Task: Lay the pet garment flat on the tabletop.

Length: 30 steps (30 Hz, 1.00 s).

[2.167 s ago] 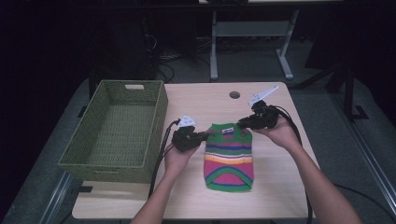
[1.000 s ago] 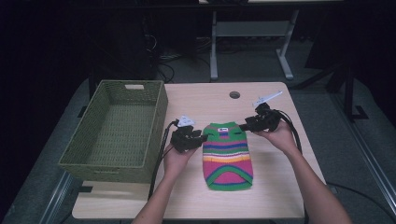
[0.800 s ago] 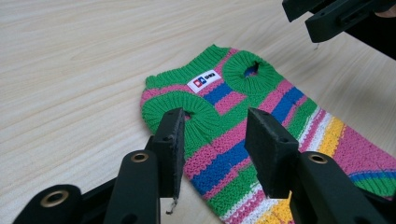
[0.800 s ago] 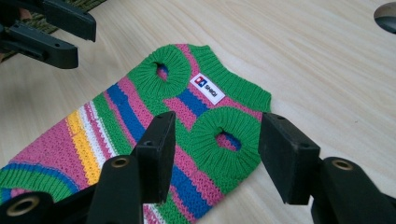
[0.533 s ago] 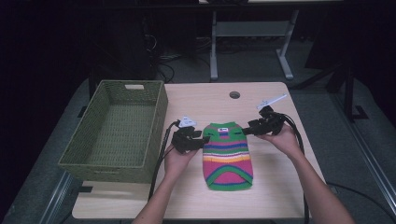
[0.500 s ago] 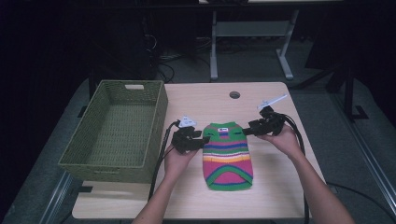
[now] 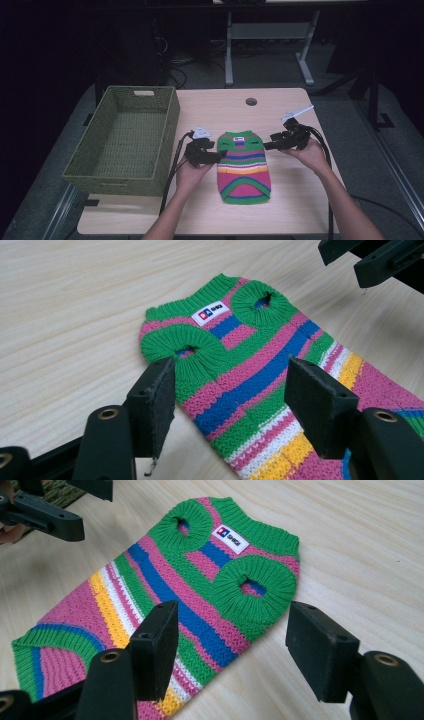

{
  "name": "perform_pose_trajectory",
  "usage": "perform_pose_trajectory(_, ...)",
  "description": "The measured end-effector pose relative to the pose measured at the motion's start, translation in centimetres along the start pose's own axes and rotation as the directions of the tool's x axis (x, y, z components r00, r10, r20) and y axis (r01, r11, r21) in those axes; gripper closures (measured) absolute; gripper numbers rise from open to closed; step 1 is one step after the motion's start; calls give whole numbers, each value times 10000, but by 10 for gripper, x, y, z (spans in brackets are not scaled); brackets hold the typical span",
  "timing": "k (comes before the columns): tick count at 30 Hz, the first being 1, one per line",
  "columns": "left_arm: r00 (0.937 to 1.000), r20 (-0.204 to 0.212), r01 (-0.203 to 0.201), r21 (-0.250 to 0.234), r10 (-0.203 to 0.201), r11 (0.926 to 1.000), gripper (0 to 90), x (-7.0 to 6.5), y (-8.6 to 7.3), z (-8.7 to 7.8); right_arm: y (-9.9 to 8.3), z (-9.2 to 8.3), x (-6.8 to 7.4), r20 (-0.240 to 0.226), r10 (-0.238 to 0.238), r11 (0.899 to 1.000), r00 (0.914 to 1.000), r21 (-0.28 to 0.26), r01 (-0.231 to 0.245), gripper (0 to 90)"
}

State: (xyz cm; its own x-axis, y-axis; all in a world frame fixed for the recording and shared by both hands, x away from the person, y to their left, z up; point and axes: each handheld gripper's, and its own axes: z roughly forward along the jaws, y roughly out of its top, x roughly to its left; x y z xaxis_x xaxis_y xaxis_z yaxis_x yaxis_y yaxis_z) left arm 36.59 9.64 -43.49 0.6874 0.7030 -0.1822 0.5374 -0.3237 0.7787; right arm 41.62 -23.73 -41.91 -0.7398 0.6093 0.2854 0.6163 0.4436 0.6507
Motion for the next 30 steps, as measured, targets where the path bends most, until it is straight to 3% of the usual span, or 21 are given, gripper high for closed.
perform_pose_trajectory(6,10000,-5,54,110,-54,9999,278,-3,-2,-3,-7,-3,1,-8,-49,10000,10000,25,49,352)
perform_pose_trajectory(11,9996,-40,-284,202,284,9994,253,-8,-2,-7,-13,-11,4,11,-226,9997,9997,-94,226,341)
perform_pose_trajectory(19,9996,110,-275,37,274,9996,244,-12,-8,-16,-30,-22,1,-55,-97,9996,9999,-252,95,325)
perform_pose_trajectory(30,9992,208,-355,295,349,9989,241,-12,-18,-24,-52,-32,3,-55,-76,9996,10000,-265,74,314)
